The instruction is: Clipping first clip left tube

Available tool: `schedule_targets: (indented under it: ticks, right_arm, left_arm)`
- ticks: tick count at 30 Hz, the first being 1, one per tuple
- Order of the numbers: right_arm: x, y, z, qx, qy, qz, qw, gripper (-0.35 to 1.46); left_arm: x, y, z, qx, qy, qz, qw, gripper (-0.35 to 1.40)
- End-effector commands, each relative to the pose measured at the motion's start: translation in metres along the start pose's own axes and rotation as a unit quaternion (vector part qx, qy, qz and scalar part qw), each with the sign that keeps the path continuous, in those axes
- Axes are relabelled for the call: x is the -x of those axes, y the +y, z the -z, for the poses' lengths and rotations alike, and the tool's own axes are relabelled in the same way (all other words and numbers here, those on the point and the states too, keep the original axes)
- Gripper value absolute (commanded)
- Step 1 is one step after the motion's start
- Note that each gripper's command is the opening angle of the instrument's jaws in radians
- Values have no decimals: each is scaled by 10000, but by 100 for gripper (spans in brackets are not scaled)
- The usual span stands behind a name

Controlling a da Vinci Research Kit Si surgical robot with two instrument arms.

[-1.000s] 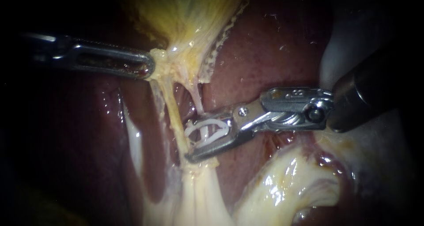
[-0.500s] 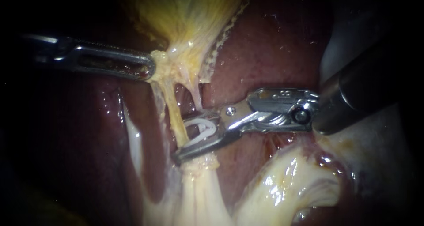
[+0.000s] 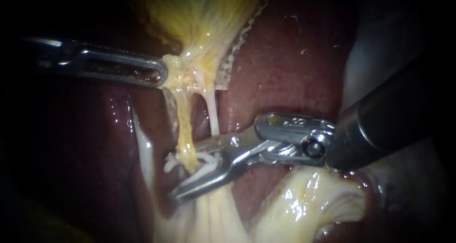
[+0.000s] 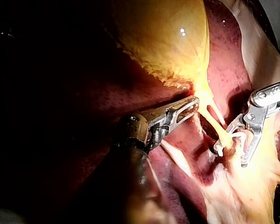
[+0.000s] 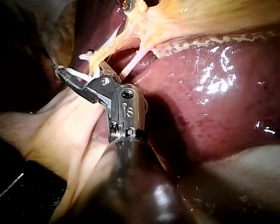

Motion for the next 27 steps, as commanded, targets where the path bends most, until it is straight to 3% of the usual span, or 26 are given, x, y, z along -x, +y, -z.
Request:
schedule_targets:
  ticks: [1,6,17,24,27]
  right_arm:
    - [0,-1,-1,-49,-30,11,10000,47]
    - [0,-5,-2,-249,-125,60,9996,42]
    - [5,-3,-2,-229,-111,90,9996,31]
    - [9,0,0,81,-186,95,9997,1]
    - [12,1,4,339,-299,104,9989,-35]
  left_arm:
    - [0,0,0,3,0,2,10000,-35]
    - [0,0,0,3,1,1,10000,-35]
    - [0,0,0,3,1,2,10000,-35]
    - [0,0,0,8,14,1,10000,-35]
    - [0,0,0,8,14,1,10000,-35]
